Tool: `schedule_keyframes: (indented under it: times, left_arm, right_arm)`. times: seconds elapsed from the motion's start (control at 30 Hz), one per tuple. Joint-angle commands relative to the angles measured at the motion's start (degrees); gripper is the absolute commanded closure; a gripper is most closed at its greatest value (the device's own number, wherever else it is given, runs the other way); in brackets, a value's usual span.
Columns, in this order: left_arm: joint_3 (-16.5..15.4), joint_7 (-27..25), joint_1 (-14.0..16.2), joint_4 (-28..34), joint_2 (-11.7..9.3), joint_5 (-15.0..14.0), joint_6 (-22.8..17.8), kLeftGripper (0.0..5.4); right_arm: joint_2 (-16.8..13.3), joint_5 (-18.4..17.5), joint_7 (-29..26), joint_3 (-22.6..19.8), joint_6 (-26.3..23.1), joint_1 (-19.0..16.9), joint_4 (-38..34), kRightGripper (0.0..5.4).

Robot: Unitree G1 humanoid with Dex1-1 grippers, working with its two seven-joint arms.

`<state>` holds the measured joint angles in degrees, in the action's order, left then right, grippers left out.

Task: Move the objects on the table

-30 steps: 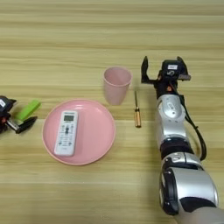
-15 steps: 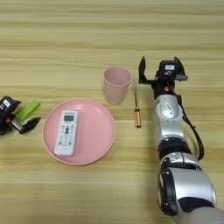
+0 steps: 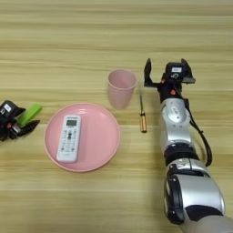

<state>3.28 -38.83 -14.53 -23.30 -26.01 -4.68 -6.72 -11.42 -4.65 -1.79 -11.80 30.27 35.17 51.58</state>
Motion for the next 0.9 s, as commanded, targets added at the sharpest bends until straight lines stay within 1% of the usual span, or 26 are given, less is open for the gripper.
schedule_keyframes:
  times: [0.03,0.13,0.27,0.33,0.4,0.6,0.9]
  left_arm:
    - [0.45,-0.06,0.48,-0.43,-0.28,0.79,-1.46,2.37]
    - [0.48,-0.15,0.53,-0.34,-0.31,0.77,-1.57,2.62]
    - [0.48,-0.26,0.62,-0.23,-0.35,0.71,-1.86,3.12]
    - [0.27,-0.33,0.91,0.26,-0.30,0.34,-2.61,3.22]
    - [0.23,-0.34,1.13,0.76,-0.35,0.25,-3.04,3.44]
    - [0.73,-0.43,1.08,1.52,0.25,0.20,-3.96,4.05]
    - [0.69,-0.69,1.27,3.03,0.39,-0.14,-4.30,4.06]
  right_arm:
    - [0.06,-0.34,-0.19,-0.05,-1.15,-0.23,-0.84,0.00]
    - [0.03,-0.37,-0.21,-0.07,-1.14,-0.27,-0.89,0.00]
    - [0.02,-0.45,-0.23,-0.12,-1.12,-0.30,-0.95,0.00]
    - [-0.01,-0.47,-0.27,-0.12,-1.14,-0.37,-1.07,0.00]
    - [-0.03,-0.51,-0.29,-0.13,-1.19,-0.41,-1.19,0.00]
    - [-0.03,-0.64,-0.31,-0.24,-1.26,-0.45,-1.33,0.00]
    - [0.06,-0.62,-0.21,-0.23,-1.48,-0.48,-1.62,0.00]
